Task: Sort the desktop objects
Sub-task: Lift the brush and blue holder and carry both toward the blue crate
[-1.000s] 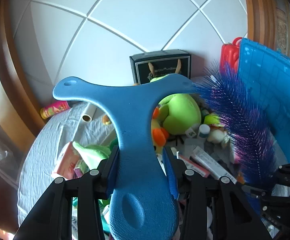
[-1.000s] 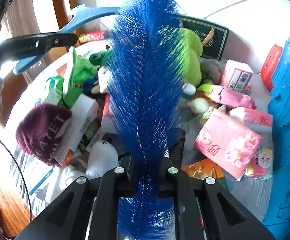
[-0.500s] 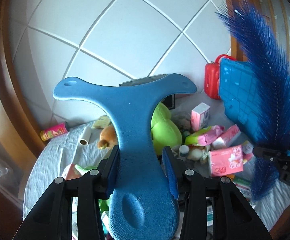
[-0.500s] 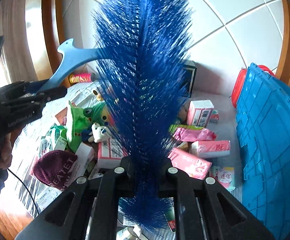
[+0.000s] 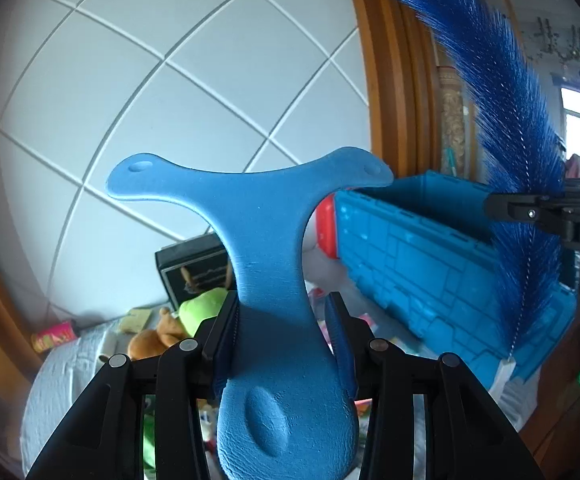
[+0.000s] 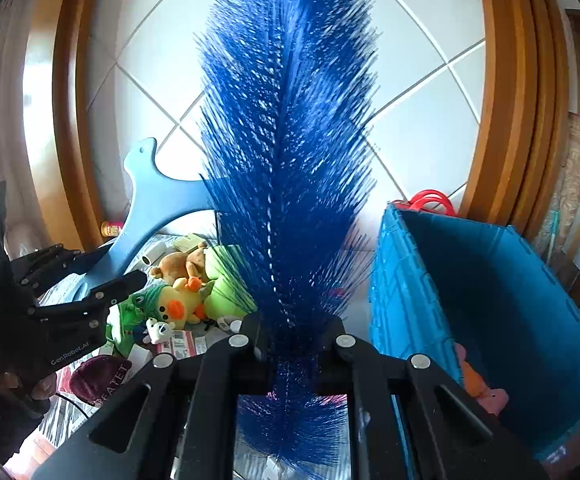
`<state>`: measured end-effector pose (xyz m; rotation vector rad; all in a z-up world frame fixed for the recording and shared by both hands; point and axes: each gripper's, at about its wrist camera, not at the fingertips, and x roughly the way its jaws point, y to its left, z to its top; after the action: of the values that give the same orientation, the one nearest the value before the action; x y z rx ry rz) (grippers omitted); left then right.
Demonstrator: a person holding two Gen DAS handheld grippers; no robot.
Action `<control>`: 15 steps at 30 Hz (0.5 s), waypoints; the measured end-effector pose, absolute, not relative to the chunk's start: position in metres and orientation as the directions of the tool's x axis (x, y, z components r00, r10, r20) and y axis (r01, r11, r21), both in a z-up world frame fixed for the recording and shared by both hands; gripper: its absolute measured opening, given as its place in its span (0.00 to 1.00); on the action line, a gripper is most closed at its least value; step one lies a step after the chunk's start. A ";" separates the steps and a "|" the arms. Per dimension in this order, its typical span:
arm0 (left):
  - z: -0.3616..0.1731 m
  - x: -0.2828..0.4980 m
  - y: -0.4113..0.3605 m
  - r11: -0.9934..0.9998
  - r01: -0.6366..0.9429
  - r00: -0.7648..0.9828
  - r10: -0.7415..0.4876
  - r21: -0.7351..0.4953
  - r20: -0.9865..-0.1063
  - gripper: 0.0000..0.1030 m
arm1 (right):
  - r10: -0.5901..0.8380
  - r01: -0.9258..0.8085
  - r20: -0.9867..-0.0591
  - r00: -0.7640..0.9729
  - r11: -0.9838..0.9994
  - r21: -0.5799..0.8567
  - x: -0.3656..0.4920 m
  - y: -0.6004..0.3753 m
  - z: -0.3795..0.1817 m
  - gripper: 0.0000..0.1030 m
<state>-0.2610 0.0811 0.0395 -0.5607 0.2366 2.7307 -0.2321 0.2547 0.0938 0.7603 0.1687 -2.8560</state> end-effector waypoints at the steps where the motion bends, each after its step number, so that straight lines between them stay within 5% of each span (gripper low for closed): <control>1: 0.044 -0.257 0.092 -0.923 -0.373 -0.863 0.308 0.094 -0.401 0.40 | -0.138 0.193 -0.496 -0.857 -0.979 -0.060 -0.227 0.266 0.101 0.11; 15: 0.099 -0.214 0.305 -0.891 -0.444 -0.861 0.396 0.092 -0.321 0.40 | -0.065 0.107 -0.431 -0.900 -0.991 -0.074 -0.180 0.455 0.179 0.11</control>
<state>-0.2137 0.3050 0.0986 -0.4109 0.2252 2.6604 -0.1800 0.4553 0.1795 0.6703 0.1466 -2.9749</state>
